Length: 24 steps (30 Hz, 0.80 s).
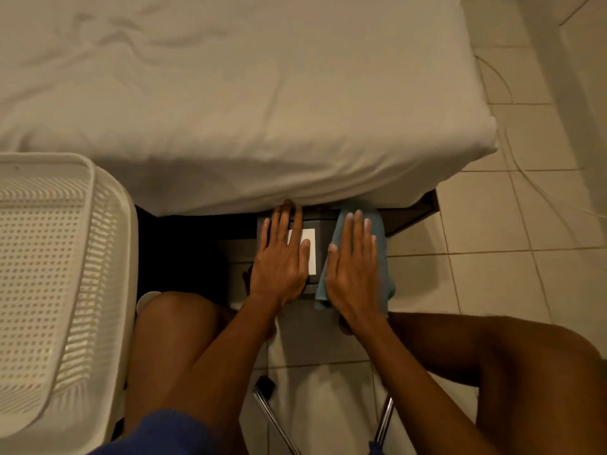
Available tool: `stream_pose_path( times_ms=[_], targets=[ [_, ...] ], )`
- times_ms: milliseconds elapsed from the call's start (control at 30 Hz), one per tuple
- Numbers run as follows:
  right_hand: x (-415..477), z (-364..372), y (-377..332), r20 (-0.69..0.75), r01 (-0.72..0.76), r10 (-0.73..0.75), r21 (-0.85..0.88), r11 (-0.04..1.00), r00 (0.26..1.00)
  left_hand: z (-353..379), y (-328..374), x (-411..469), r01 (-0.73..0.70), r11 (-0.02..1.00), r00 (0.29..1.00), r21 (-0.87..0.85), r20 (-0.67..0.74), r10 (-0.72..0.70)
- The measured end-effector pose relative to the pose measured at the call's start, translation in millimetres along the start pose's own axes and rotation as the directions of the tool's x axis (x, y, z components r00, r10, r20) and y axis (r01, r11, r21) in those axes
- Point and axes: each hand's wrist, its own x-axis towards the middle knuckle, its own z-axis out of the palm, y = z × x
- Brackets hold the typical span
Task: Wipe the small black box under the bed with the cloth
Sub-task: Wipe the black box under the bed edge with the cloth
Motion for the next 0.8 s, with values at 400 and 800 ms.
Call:
stream_pose_path(
  times_ms=[400,800],
  targets=[
    [-11.6,-2.1,1.1,0.070,0.069,-0.066,-0.035,0.997,0.995,-1.4,0.4,0.3,-0.008,1.000,1.000,-0.018,0.002,0.008],
    [-3.7,-0.9,1.9,0.097,0.165,-0.161,-0.030,0.986,0.982,1.6,0.3,0.9,0.003,0.998,1.000,-0.058,-0.019,-0.004]
  ],
)
